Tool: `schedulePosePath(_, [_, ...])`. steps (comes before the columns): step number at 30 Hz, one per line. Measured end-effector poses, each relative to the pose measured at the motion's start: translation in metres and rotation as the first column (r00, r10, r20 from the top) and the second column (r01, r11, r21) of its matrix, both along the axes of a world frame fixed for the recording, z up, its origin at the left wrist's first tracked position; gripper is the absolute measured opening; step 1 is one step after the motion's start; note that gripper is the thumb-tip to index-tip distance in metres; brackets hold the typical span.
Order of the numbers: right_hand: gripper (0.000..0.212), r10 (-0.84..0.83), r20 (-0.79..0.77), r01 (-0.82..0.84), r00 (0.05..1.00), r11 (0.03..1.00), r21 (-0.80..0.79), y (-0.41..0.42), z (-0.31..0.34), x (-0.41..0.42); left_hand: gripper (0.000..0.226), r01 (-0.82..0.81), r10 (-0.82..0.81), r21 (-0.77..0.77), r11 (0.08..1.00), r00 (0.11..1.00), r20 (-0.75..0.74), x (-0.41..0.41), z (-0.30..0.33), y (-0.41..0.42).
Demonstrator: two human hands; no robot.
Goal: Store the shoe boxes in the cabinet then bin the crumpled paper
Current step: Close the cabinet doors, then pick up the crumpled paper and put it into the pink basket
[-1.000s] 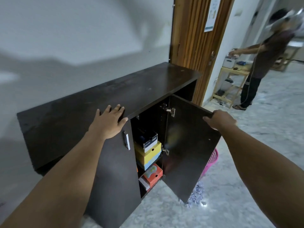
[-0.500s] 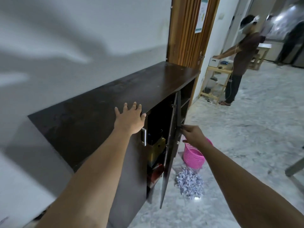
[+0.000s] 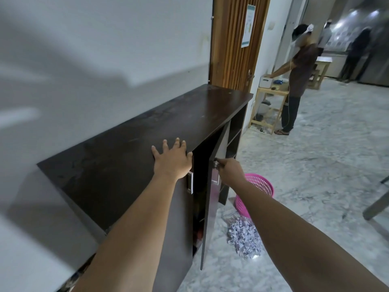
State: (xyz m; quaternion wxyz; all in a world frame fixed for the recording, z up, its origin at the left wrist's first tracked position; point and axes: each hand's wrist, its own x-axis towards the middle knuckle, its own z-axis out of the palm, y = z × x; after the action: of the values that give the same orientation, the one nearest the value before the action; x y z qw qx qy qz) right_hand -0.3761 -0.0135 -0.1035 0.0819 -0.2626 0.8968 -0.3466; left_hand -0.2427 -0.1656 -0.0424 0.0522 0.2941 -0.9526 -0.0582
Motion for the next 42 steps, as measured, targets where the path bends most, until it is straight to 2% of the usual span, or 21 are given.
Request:
schedulePosePath(6, [0.027,0.013,0.003,-0.013,1.0,0.996,0.09,-0.034,0.006,0.019,0.063,-0.007,0.007,0.011,1.0,1.0,-0.02,0.001,0.001,0.001])
schedulePosePath(9, [0.048,0.068,0.027,-0.071,0.997,0.988,0.134,-0.057,0.001,0.028,0.062,-0.02,0.02,0.027,0.999,1.0,-0.024,0.0,0.002,0.001])
schedulePosePath(12, [0.072,0.045,0.06,-0.053,0.997,0.989,0.141,-0.069,-0.011,0.029,0.063,-0.028,0.028,0.033,0.999,1.0,-0.014,-0.002,0.003,0.0])
schedulePosePath(18, [0.072,0.165,0.094,-0.176,0.982,0.976,0.125,-0.055,-0.007,0.018,0.063,-0.019,0.019,0.027,0.999,1.0,-0.001,-0.002,0.003,0.002])
schedulePosePath(20, [0.08,0.208,0.127,-0.227,0.97,0.961,0.159,-0.045,-0.008,0.017,0.063,-0.014,0.014,0.021,1.0,1.0,0.003,-0.003,0.002,0.002])
schedulePosePath(22, [0.089,0.183,0.184,-0.219,0.966,0.956,0.197,-0.031,-0.013,0.014,0.063,-0.017,0.017,0.014,1.0,1.0,0.013,-0.001,0.002,0.0])
schedulePosePath(25, [0.092,0.111,0.266,-0.163,0.958,0.969,0.183,0.003,-0.02,0.0,0.064,-0.037,0.038,-0.025,0.999,0.998,0.042,-0.005,0.0,0.005])
schedulePosePath(29, [0.084,-0.003,0.328,-0.062,0.945,0.98,0.187,0.057,-0.029,-0.032,0.065,-0.085,0.088,-0.037,0.996,0.993,0.076,-0.03,0.002,0.024])
schedulePosePath(32, [0.08,-0.076,0.38,-0.016,0.922,0.972,0.233,0.097,-0.043,-0.062,0.068,0.063,-0.054,-0.156,0.986,0.997,0.061,-0.065,-0.003,0.047])
schedulePosePath(35, [0.087,-0.15,0.387,0.044,0.91,0.962,0.27,0.133,-0.064,-0.1,0.068,0.233,-0.23,-0.274,0.933,0.972,0.044,-0.112,-0.02,0.082])
schedulePosePath(38, [0.088,-0.182,0.393,0.07,0.901,0.957,0.283,0.169,-0.092,-0.149,0.066,0.345,-0.338,-0.237,0.908,0.939,0.07,-0.171,-0.048,0.124])
schedulePosePath(42, [0.089,-0.181,0.361,0.046,0.915,0.935,0.351,0.226,-0.145,-0.223,0.064,0.393,-0.379,-0.082,0.916,0.914,0.143,-0.258,-0.109,0.172])
